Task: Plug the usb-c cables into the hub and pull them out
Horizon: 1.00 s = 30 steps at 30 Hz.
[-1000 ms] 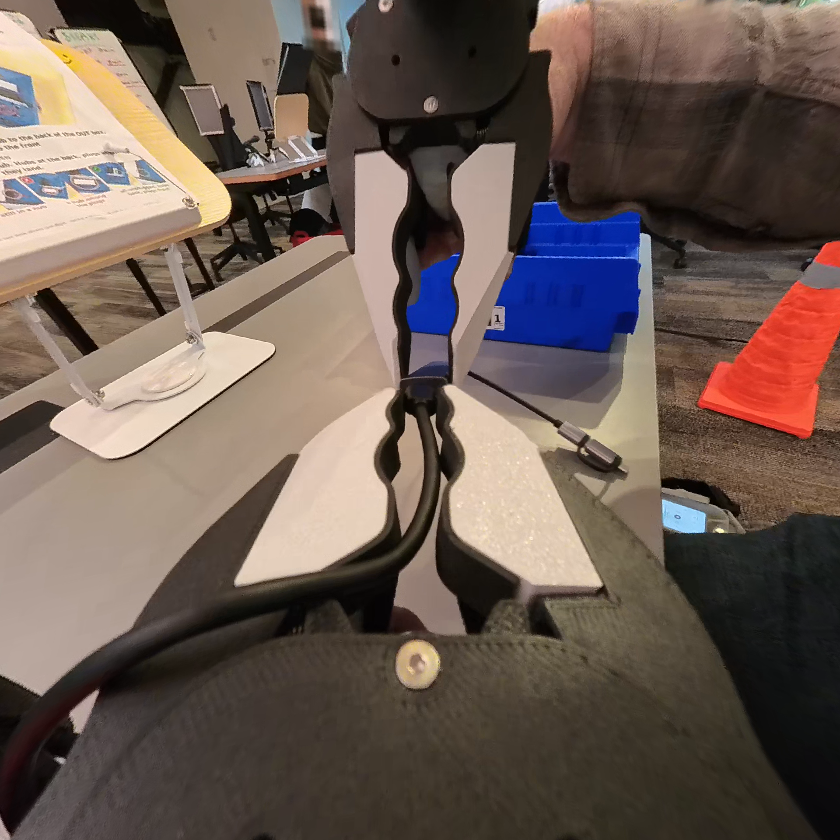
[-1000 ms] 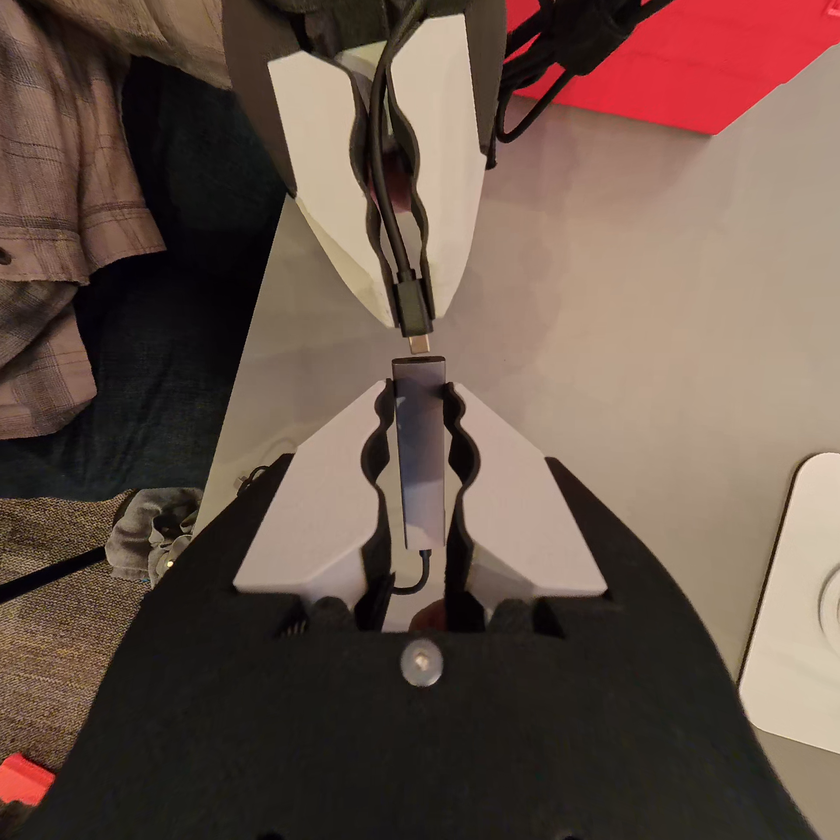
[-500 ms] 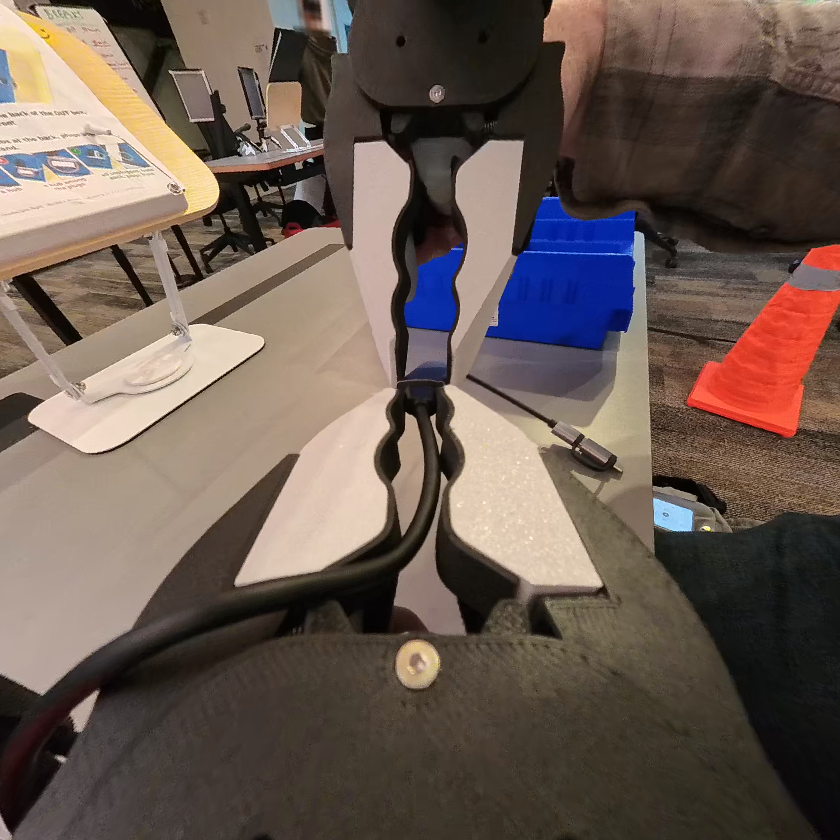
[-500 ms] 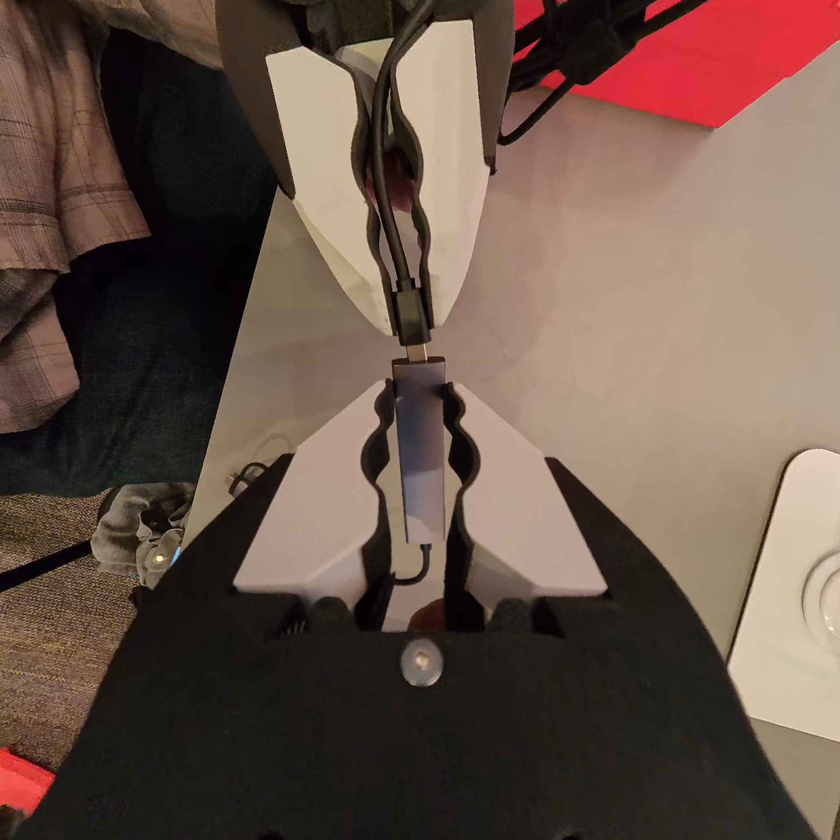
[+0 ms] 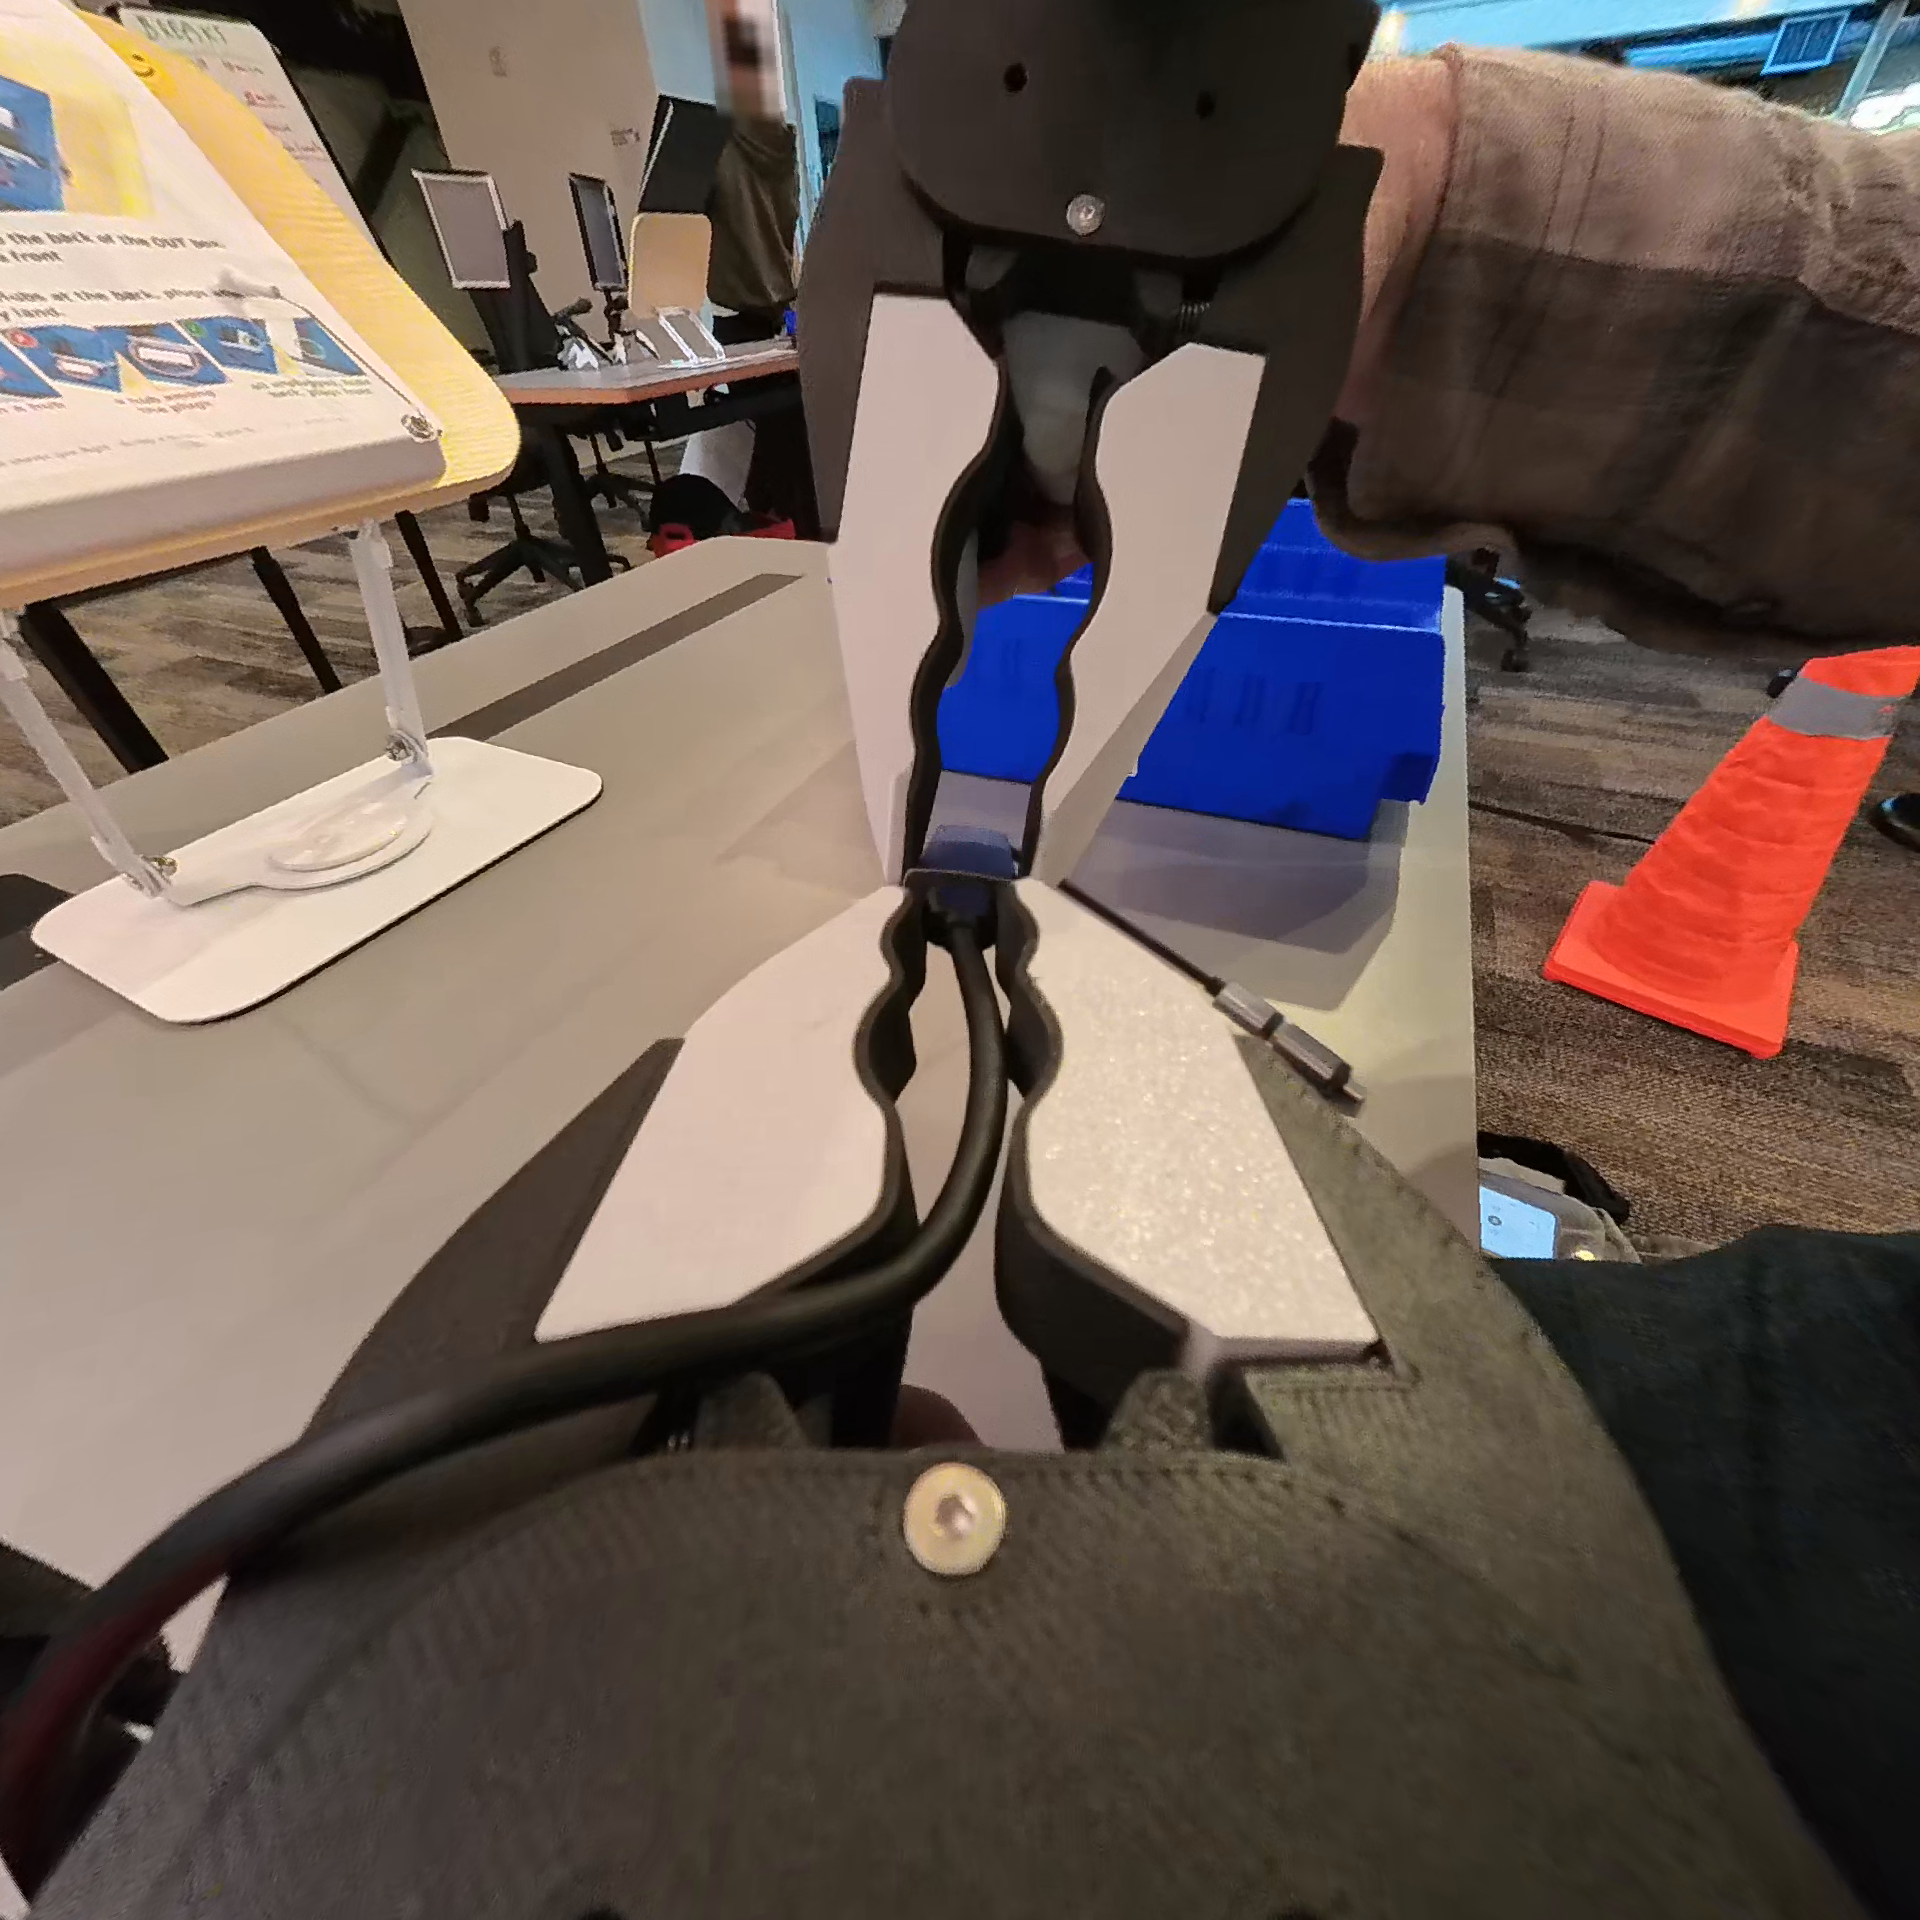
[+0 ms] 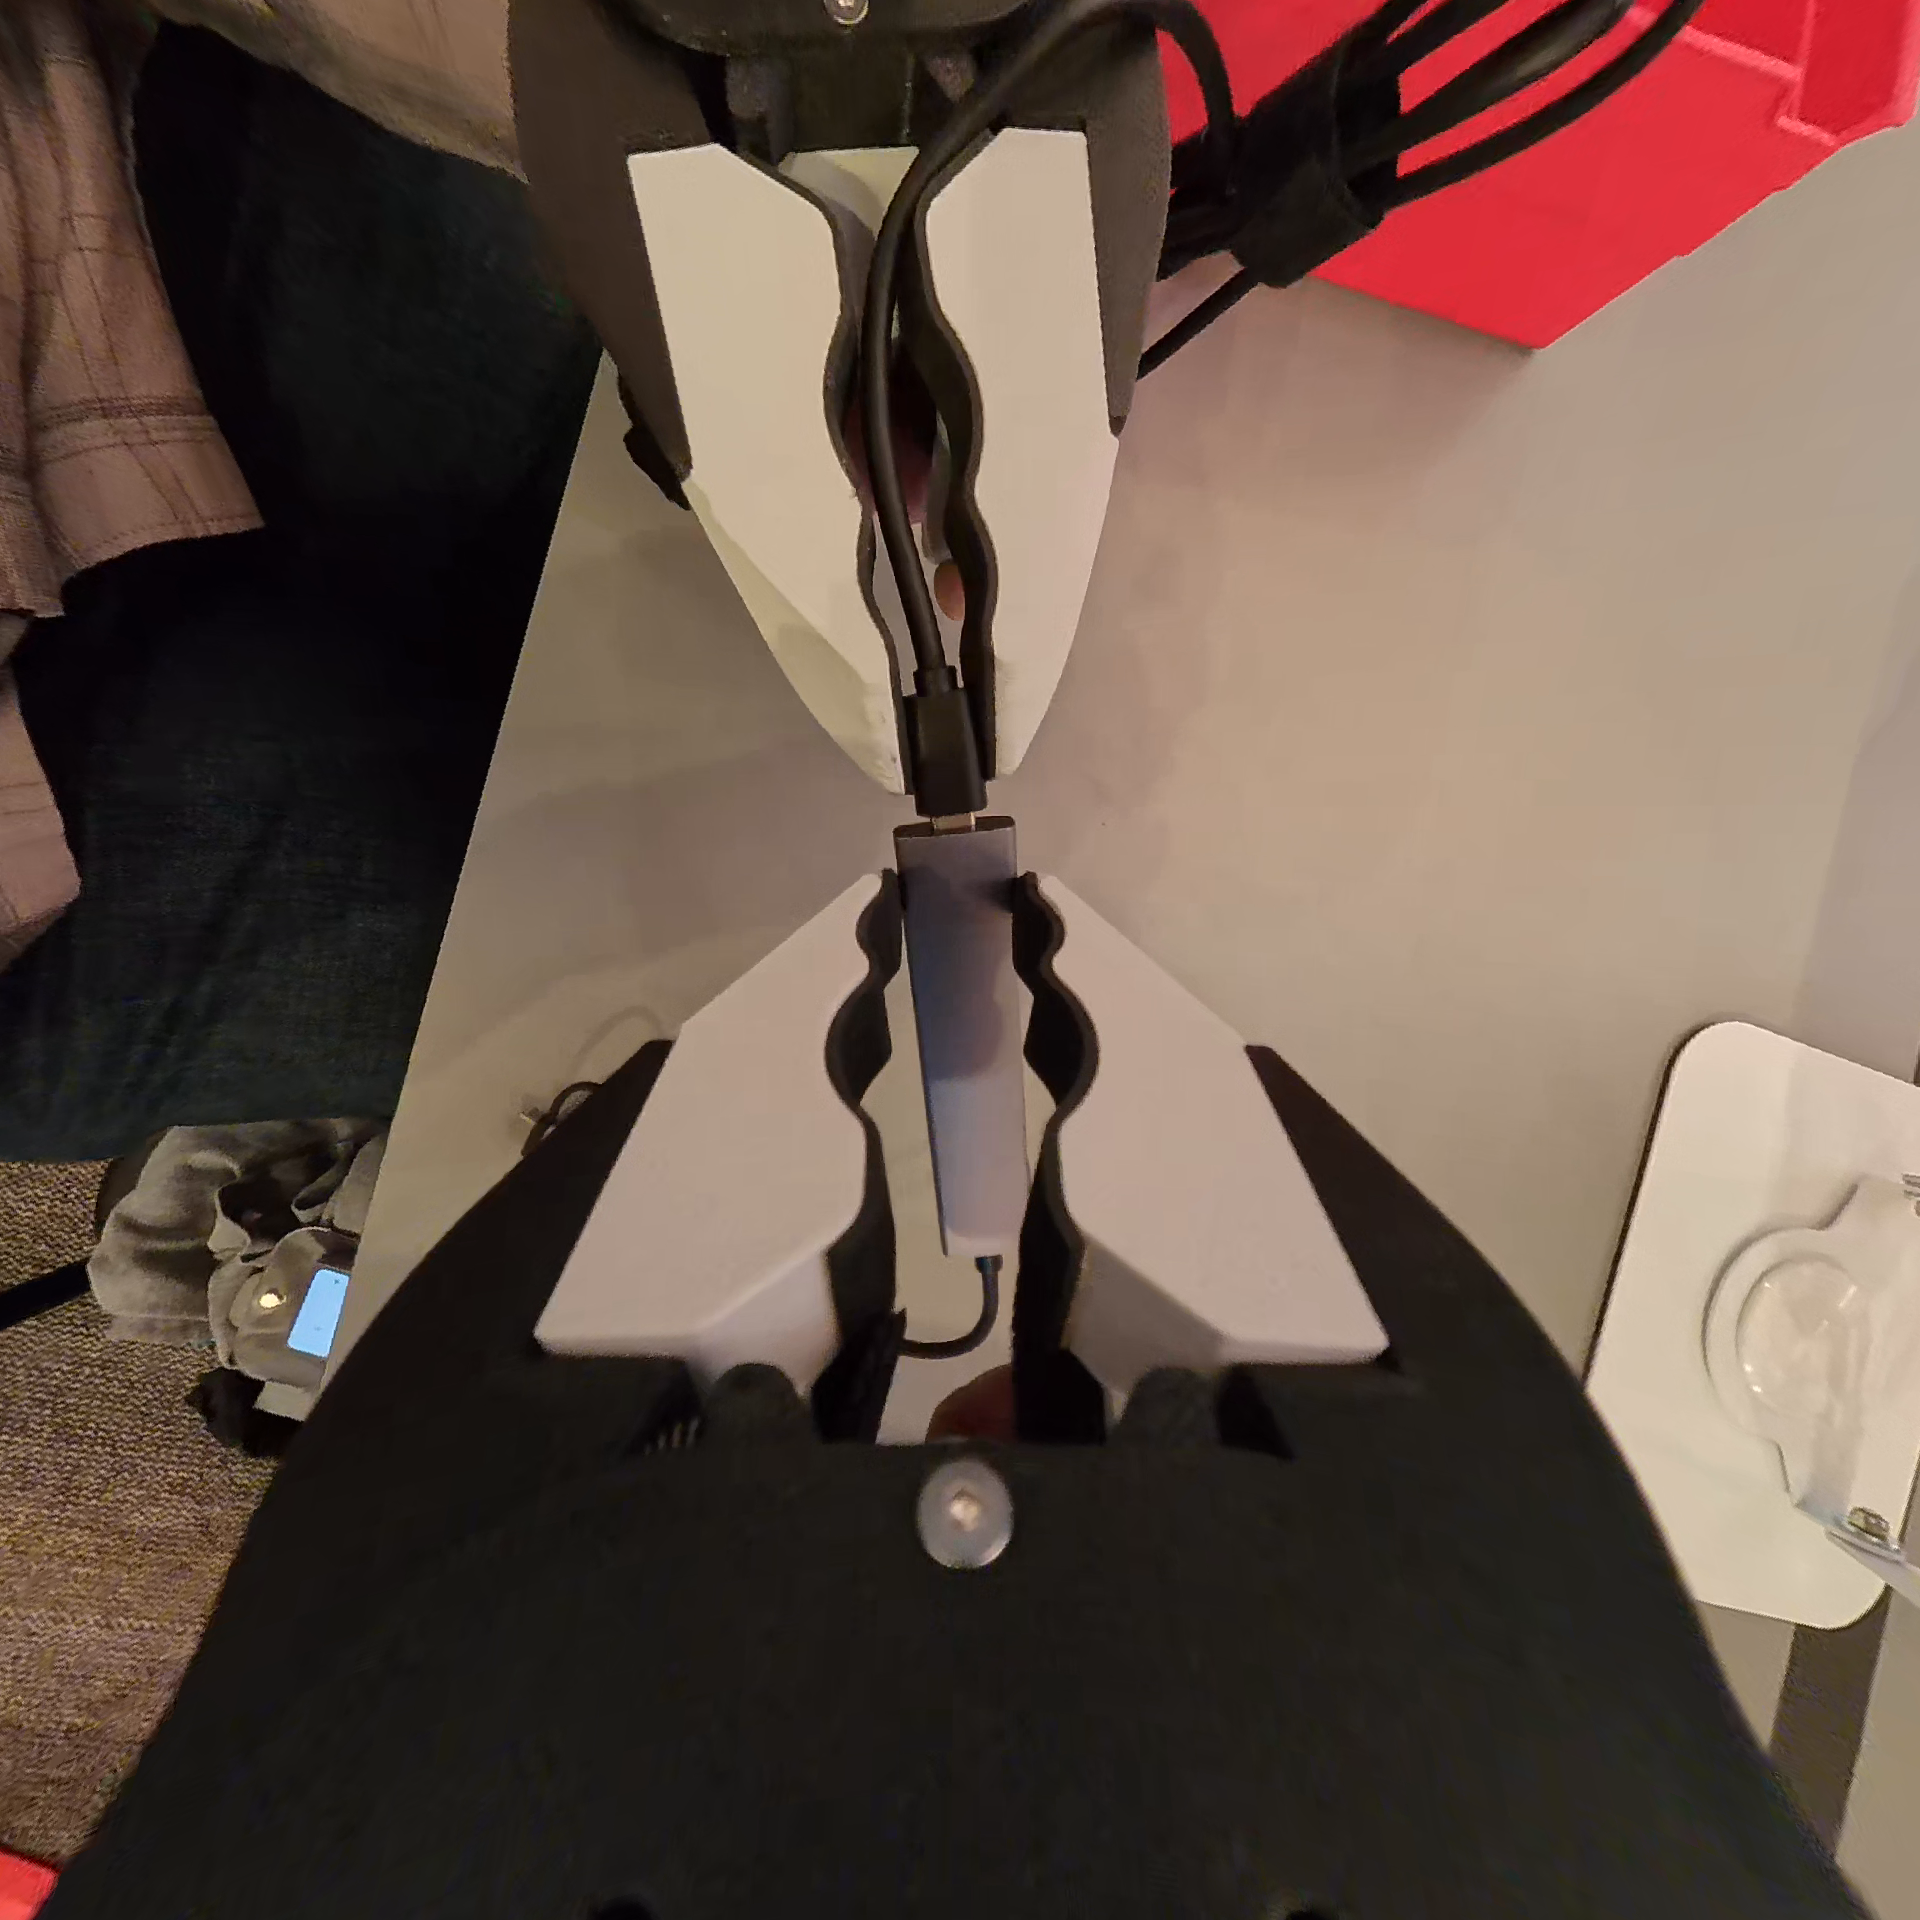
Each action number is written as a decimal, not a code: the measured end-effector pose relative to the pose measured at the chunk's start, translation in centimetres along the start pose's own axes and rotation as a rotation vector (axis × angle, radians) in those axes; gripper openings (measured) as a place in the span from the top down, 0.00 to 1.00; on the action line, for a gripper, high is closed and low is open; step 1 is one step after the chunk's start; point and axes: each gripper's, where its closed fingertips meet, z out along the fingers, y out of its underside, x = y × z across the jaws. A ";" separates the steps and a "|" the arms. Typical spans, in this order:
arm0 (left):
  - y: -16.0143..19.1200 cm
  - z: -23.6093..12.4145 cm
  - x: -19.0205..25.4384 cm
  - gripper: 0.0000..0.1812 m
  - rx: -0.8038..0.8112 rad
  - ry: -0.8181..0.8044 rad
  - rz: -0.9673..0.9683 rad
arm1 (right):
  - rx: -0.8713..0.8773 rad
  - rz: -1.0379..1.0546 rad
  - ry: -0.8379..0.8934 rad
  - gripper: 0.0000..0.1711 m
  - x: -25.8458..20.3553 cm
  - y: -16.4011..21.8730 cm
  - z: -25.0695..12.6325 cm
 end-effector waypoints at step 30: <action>-3.2 0.0 -0.2 0.70 0.071 -0.090 0.021 | 0.028 -0.007 0.133 0.89 0.6 -1.1 -2.9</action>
